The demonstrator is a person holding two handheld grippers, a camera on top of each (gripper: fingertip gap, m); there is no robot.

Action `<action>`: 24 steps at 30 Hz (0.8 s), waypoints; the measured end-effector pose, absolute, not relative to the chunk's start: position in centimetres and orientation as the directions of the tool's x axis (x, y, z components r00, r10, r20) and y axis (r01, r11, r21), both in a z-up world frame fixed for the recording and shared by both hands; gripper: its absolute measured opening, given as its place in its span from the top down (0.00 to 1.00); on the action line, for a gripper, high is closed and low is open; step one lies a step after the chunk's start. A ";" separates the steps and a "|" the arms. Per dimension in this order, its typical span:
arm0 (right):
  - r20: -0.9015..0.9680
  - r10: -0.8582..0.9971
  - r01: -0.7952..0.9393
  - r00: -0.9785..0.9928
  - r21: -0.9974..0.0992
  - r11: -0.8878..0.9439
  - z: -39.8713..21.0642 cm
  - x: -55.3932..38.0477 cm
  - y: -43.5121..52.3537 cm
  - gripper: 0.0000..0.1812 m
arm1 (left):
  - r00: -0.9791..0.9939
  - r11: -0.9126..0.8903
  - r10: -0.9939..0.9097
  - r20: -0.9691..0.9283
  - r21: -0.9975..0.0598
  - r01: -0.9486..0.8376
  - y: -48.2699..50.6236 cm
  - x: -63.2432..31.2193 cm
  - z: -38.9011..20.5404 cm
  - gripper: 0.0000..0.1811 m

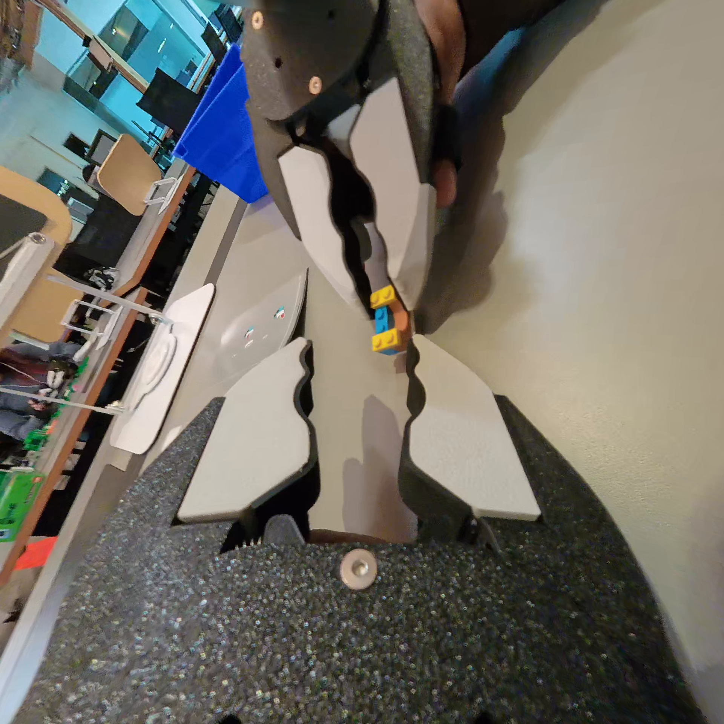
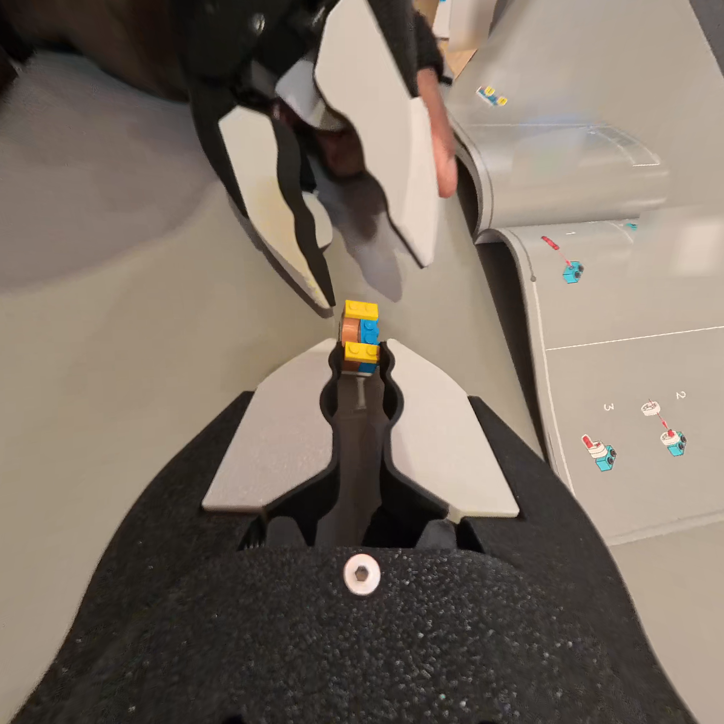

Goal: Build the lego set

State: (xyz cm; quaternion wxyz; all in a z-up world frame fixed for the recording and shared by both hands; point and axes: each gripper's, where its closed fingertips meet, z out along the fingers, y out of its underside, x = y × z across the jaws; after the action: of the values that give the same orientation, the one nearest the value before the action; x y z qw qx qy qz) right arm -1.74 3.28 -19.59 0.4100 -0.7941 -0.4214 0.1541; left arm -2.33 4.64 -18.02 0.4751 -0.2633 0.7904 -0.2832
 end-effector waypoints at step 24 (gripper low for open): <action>-0.014 0.714 0.309 0.700 -0.895 -0.321 -16.7 -0.7 4.1 0.70 | -0.340 0.459 -0.847 -0.409 -0.885 -0.077 6.3 -2.8 -14.8 0.75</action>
State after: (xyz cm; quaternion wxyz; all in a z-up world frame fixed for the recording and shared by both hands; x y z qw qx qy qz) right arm -0.68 4.09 -16.73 0.4833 -0.7852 -0.3256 0.2093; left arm -2.78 6.34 -14.80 0.4736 -0.3251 0.7107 -0.4060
